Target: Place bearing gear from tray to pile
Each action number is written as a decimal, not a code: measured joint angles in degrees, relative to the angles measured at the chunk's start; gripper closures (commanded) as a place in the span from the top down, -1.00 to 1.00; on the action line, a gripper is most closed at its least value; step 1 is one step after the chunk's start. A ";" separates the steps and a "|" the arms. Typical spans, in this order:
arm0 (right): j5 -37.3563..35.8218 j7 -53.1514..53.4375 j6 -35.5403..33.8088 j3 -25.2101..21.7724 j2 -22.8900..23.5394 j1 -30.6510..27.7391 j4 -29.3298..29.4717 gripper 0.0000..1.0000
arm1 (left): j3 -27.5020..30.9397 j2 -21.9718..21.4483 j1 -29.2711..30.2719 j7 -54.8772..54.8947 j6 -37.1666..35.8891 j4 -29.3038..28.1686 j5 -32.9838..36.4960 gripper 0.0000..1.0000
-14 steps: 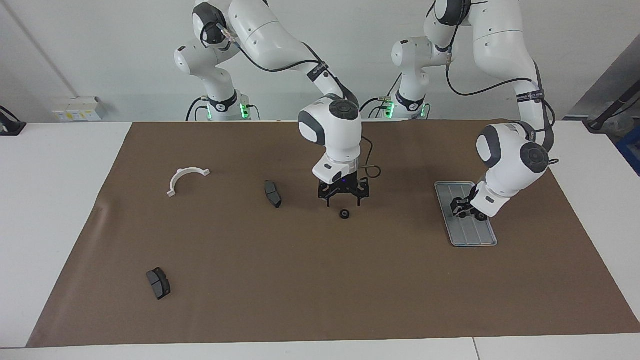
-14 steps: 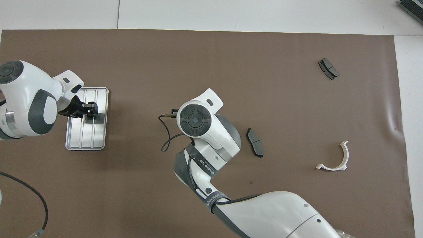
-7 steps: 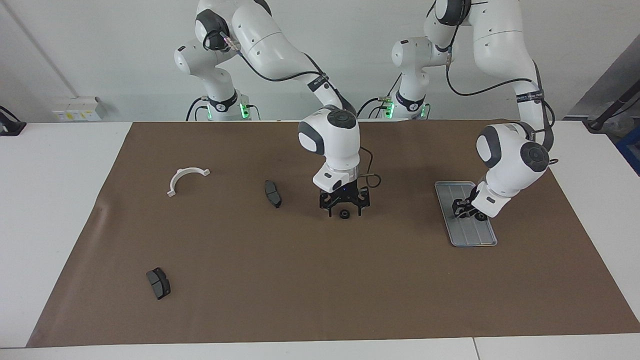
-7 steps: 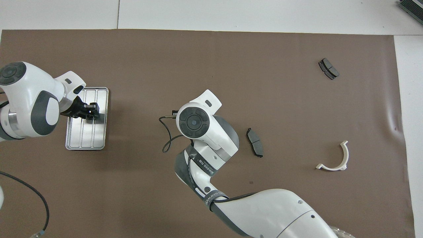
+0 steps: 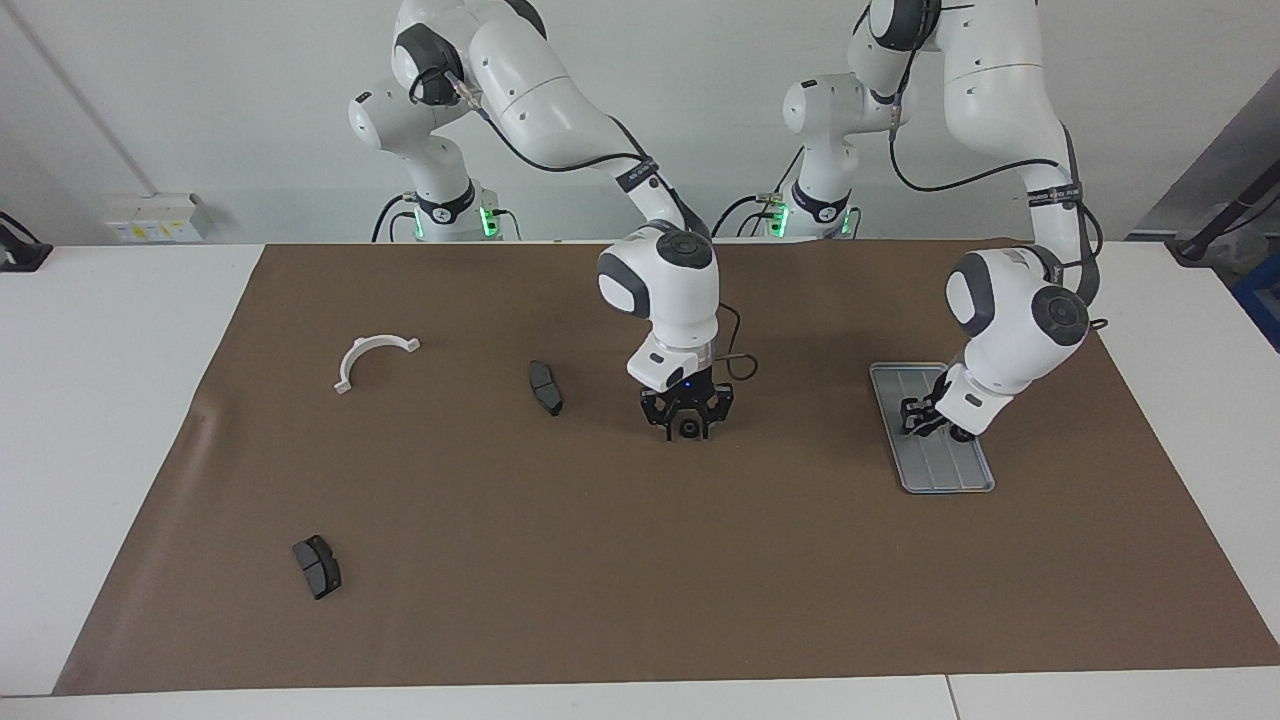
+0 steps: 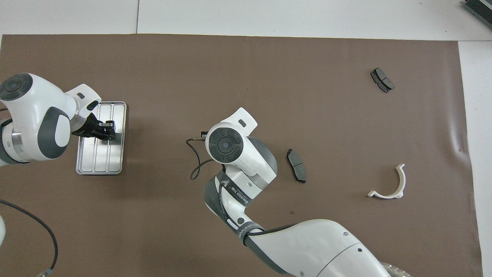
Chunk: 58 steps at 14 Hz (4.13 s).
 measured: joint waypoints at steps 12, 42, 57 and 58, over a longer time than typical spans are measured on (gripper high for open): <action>-0.29 -1.14 -3.65 -0.10 -0.26 1.14 -0.10 -1.00 | -0.33 -0.16 -0.24 -3.89 -2.89 5.36 -0.11 -0.97; 5.09 -39.98 -9.29 -0.22 -13.49 -36.55 -11.96 -1.00 | -1.03 4.07 -36.91 -72.84 2.87 9.91 -4.41 1.00; 7.32 -40.46 -4.37 0.33 -16.58 -34.99 -16.78 1.00 | 1.09 3.83 -0.74 -10.16 -10.19 14.23 -4.34 0.93; 7.32 -39.30 -5.50 0.35 -17.56 -34.01 -16.28 1.00 | 1.08 3.80 0.37 -6.86 -10.19 13.63 -4.34 0.89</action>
